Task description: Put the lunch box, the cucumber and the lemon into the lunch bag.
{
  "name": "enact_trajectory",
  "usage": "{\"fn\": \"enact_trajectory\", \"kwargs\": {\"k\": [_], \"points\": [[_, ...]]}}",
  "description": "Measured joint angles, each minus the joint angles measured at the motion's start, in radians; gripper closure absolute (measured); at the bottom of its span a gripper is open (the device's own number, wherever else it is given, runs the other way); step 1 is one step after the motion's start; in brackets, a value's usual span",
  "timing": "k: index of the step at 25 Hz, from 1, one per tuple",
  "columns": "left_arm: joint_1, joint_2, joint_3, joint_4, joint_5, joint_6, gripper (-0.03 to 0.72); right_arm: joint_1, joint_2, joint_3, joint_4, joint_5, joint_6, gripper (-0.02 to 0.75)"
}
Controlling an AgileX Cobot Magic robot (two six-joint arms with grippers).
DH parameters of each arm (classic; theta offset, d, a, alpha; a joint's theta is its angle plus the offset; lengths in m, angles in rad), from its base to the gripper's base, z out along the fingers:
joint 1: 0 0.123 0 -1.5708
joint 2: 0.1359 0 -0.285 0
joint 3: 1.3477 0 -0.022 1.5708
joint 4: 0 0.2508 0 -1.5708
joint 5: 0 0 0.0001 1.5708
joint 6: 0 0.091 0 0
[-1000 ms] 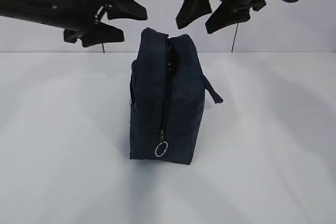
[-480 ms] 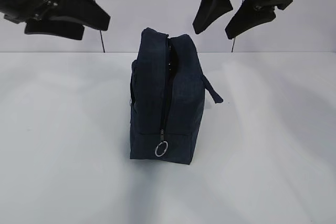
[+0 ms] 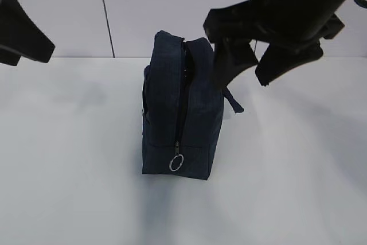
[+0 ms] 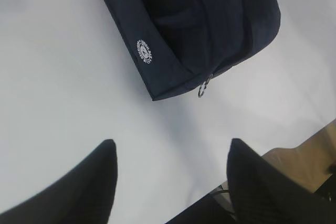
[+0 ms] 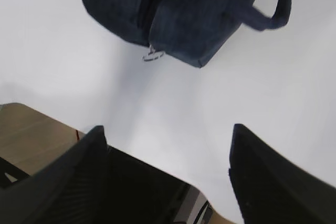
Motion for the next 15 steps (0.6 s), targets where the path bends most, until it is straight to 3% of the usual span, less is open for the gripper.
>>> {"fn": "enact_trajectory", "kwargs": {"k": [10,15], "points": [[0.0,-0.177,0.188,0.006,-0.048,-0.005,0.23,0.314,-0.205,0.246,-0.248,-0.08,0.412,0.176],[0.0,-0.235,0.227,0.007,-0.065,-0.005,0.231,0.452,-0.22,0.318,-0.428,-0.122,0.588,0.176]]}}
